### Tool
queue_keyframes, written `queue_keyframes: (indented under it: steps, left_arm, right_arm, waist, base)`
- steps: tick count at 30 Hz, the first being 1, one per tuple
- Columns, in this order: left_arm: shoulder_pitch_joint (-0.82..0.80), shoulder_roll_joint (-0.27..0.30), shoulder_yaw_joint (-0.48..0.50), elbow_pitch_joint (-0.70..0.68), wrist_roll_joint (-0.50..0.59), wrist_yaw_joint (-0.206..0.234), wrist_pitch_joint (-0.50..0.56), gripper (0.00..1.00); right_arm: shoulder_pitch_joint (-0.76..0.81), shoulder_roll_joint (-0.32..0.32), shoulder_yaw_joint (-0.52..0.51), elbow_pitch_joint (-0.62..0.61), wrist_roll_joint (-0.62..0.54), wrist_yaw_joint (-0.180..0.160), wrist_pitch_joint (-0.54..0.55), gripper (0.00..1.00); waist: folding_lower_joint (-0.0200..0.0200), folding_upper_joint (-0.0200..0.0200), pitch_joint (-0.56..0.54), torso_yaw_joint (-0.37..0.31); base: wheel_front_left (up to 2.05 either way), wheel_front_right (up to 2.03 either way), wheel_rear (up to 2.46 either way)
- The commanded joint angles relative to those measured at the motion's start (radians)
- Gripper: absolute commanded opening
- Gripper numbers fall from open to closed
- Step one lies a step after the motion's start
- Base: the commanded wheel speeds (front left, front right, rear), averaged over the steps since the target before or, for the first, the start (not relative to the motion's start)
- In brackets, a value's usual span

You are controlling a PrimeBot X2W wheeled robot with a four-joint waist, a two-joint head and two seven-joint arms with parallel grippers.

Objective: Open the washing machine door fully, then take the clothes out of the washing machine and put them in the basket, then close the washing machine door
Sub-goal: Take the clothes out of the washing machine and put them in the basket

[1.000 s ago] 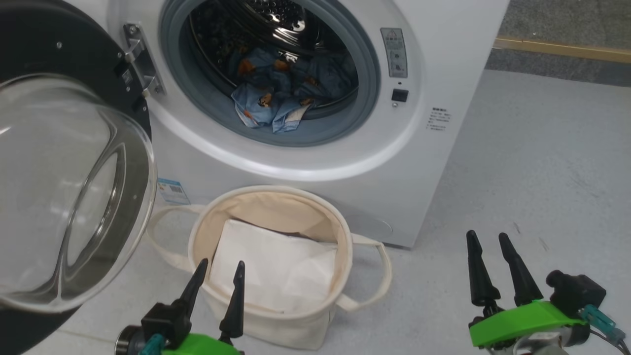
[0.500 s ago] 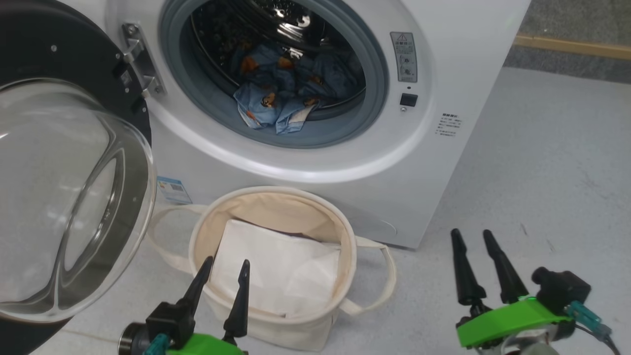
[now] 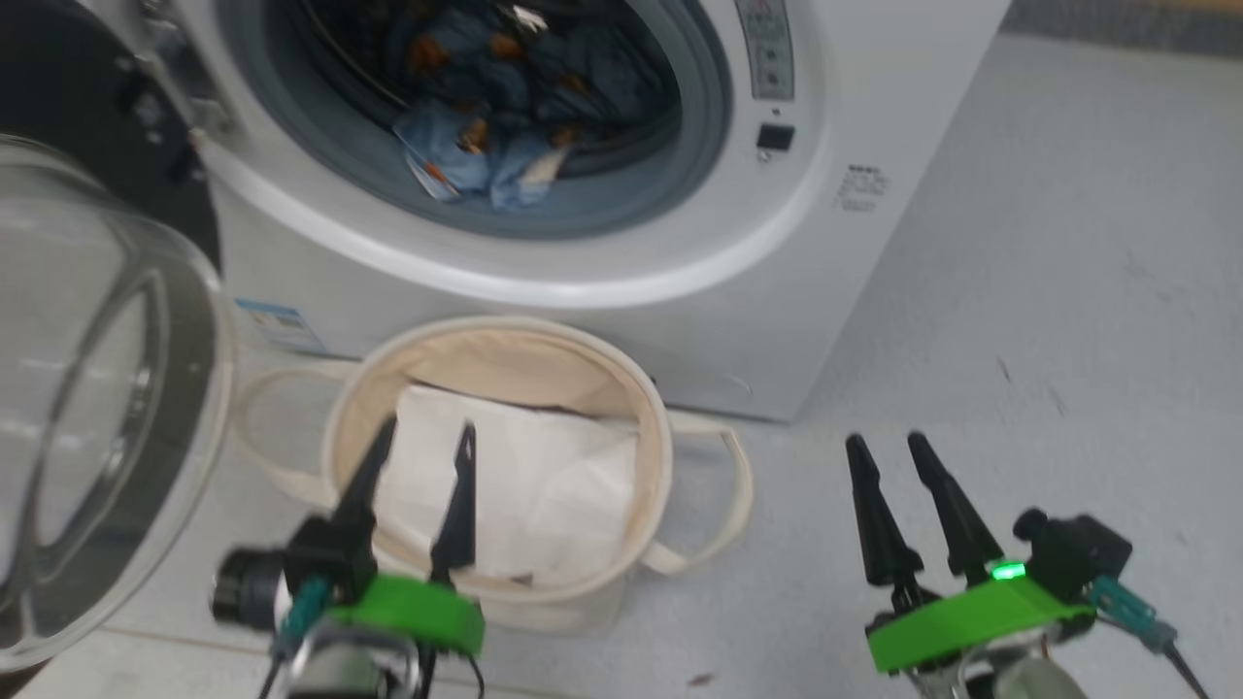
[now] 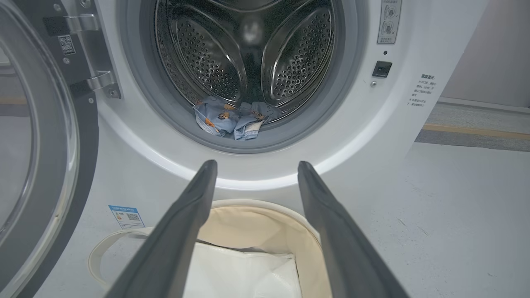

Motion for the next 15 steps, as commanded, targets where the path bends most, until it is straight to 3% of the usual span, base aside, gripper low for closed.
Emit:
queue_keyframes:
  steps: [1, 7, 15]
  left_arm:
    - [-0.077, 0.016, 0.042, -0.016, 0.021, 0.011, -0.005, 1.00]
    - [-0.227, 0.060, 0.055, 0.051, 0.056, 0.026, -0.001, 1.00]
    - [-0.522, 0.164, 0.080, 0.130, 0.107, 0.038, 0.067, 1.00]
  right_arm:
    - [-0.055, -0.001, 0.031, -0.040, 0.003, 0.000, -0.012, 1.00]
    - [-0.094, -0.001, 0.049, -0.061, 0.019, 0.000, -0.012, 1.00]
    - [-0.153, -0.001, 0.074, -0.087, 0.065, 0.000, -0.012, 1.00]
  waist:
    - [0.0000, 0.0000, 0.063, -0.043]
    - [0.0000, 0.0000, 0.150, -0.092]
    - [0.0000, 0.0000, 0.274, -0.164]
  base:
    - [0.00, 0.00, 0.00]
    - [0.00, 0.00, 0.00]
    - [0.00, 0.00, 0.00]
